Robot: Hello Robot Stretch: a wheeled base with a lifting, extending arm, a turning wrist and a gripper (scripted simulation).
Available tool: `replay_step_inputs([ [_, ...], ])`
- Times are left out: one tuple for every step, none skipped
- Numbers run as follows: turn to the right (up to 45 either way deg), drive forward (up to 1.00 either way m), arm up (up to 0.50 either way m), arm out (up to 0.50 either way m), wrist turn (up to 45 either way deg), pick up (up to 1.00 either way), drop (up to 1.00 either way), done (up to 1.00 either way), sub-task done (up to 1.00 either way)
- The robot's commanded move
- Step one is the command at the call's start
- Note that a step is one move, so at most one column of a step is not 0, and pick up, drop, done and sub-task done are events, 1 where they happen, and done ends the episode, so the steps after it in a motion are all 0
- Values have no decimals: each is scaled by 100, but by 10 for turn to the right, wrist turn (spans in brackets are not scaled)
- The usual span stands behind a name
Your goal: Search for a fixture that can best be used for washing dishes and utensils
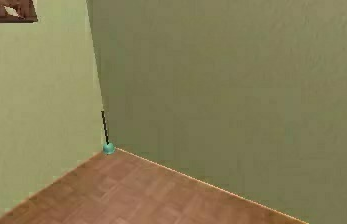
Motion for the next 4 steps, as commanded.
replay_step_inputs([
  [450, 0, 0, 0, 0, 0, 0, 0, 0],
  [450, 0, 0, 0, 0, 0, 0, 0, 0],
  [450, 0, 0, 0, 0, 0, 0, 0, 0],
  [90, 0, 0, 0, 0, 0, 0, 0, 0],
])
